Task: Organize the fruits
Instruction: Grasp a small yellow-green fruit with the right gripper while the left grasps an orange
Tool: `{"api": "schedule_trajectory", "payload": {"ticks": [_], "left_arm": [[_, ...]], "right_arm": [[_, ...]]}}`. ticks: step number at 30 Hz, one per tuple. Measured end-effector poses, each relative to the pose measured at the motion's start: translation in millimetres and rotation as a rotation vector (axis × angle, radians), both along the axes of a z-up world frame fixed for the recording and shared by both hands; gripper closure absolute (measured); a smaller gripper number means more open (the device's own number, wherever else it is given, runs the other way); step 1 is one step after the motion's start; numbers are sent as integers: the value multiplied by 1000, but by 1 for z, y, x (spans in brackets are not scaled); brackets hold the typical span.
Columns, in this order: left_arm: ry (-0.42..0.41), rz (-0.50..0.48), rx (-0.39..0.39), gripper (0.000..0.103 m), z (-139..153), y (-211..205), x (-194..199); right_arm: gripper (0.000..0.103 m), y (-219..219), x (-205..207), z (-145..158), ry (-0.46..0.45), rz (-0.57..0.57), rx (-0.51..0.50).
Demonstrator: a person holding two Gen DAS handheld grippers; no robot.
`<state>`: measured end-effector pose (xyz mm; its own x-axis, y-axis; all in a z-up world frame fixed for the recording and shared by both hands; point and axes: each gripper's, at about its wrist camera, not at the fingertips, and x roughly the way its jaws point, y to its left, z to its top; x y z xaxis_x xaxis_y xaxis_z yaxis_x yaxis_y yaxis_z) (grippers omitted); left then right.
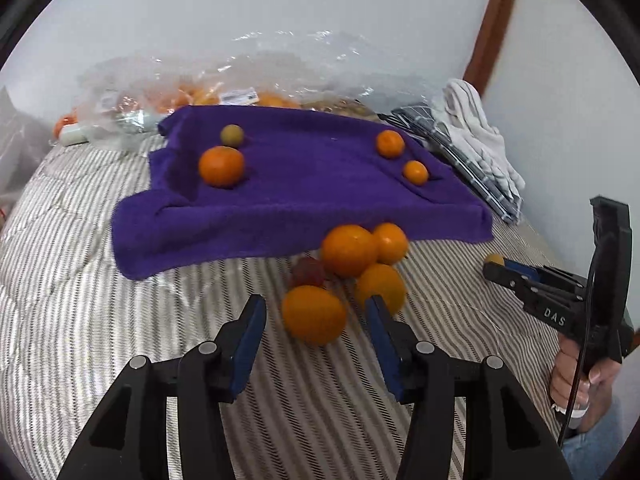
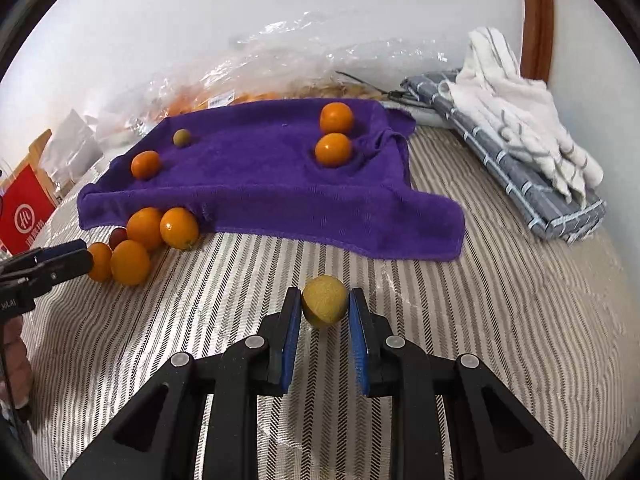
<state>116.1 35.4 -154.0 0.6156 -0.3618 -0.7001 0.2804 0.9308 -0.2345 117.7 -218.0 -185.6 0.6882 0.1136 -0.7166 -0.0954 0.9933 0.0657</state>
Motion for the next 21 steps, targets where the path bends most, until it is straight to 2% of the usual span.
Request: {"api": "schedule_trajectory", "payload": {"ticks": [8,11,21], "left_arm": [[35,-12,11,55,-8,-9,2],[26,1,22,70,-8,-7,1],[-13,96,-48,70,0,15,1]], "right_arm": [[79,-8,6,-3,14,-9,62],[79,-9,6,-4,23,-8,65],[79,-5,6,-4,20,1,34]]}}
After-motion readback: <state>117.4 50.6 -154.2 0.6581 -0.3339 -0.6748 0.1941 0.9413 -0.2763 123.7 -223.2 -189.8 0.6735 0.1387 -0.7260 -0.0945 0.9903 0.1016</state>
